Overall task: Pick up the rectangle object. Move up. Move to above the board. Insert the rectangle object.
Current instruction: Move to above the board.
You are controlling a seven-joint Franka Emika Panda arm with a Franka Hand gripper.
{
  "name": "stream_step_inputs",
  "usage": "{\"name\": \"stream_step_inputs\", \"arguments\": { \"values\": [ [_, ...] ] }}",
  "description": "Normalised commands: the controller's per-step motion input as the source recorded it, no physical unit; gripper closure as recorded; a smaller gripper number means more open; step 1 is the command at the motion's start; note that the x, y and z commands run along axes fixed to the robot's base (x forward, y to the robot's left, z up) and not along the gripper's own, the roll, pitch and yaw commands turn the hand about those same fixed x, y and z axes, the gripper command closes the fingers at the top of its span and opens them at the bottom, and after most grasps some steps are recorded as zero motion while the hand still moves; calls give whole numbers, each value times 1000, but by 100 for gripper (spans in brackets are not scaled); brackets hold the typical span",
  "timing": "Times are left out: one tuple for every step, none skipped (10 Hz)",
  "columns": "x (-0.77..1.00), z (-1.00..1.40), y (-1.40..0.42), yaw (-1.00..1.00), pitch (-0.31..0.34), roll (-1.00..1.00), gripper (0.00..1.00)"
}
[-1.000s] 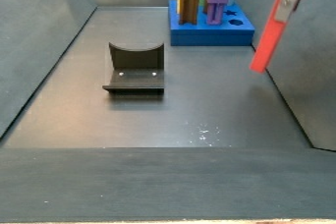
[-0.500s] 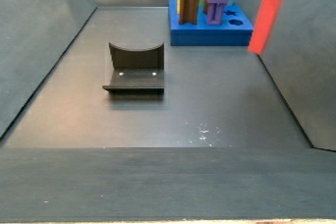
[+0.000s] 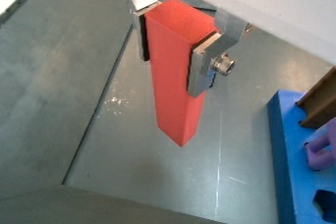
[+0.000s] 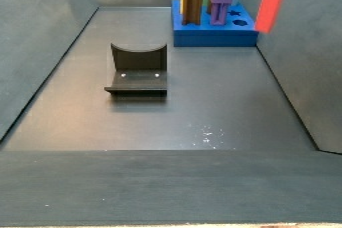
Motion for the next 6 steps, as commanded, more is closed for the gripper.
{"name": "stream_step_inputs", "arguments": {
  "values": [
    [20, 672, -35, 44, 71, -19, 100],
    [13, 551, -28, 43, 70, -19, 100],
    [10, 388, -27, 40, 70, -19, 100],
    [9, 267, -27, 40, 71, -20, 100],
    [485, 86, -1000, -1000, -7, 13, 100],
    [487, 57, -1000, -1000, -6, 14, 100]
  ]
}}
